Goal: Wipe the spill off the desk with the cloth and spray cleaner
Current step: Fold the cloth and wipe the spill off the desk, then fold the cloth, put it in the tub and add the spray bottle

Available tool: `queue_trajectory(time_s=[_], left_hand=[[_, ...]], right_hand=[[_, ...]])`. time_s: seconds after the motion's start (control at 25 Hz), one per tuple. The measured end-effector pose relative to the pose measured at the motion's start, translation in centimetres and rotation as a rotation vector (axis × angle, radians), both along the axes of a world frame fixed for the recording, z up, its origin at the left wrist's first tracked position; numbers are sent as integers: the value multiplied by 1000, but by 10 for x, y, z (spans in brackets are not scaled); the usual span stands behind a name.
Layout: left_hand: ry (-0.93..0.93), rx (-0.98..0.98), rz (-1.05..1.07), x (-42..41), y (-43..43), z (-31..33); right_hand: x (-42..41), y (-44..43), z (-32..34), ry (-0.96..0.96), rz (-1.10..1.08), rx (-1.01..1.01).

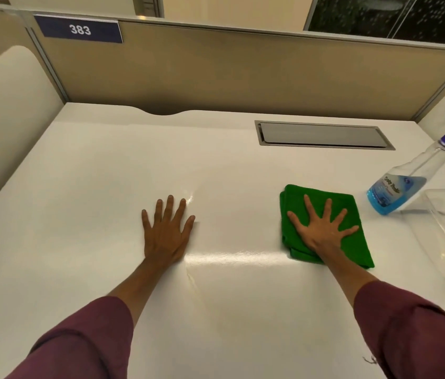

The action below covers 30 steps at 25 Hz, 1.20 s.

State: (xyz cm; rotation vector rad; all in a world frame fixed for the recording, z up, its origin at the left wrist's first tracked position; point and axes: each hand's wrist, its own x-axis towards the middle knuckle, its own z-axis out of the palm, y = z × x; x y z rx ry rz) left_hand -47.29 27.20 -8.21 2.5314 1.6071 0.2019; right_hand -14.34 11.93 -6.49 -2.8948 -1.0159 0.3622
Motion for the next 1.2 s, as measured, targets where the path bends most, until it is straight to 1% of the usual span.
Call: queue_trajectory(time_s=[0.08, 0.24, 0.36, 0.48, 0.56, 0.68, 0.76, 0.84, 0.88, 0.96, 1.04, 1.12, 1.2], left_hand=[[0, -12, 1, 0, 1, 0], [14, -2, 3, 0, 1, 0], [32, -13, 1, 0, 0, 3], [56, -5, -11, 1, -3, 12], [24, 77, -110, 8, -9, 21], [-33, 148, -386, 38, -20, 39], [-13, 194, -580, 59, -31, 44], [37, 230, -785, 72, -40, 42], [69, 256, -854, 76, -45, 42], [100, 281, -894, 80, -50, 44], [78, 267, -890, 84, -54, 48], [53, 260, -881, 89, -60, 48], [90, 314, -857, 94, -65, 46]], right_hand=[[-11, 29, 1, 13, 31, 8], [-59, 68, -3, 11, 180, 21], [-73, 75, -1, 49, 223, 17], [-61, 61, 7, 145, 294, 110], [-47, 41, 11, 127, 398, 211], [-12, 6, 21, 133, 586, 317], [15, -15, 30, 128, 764, 260], [35, -29, 36, 72, 954, 130], [44, -33, 39, 56, 1021, 76], [57, -40, 44, 56, 1099, -12], [64, -43, 47, 48, 1143, -49], [66, -43, 47, 19, 1185, -8], [66, -42, 44, -14, 1239, 29]])
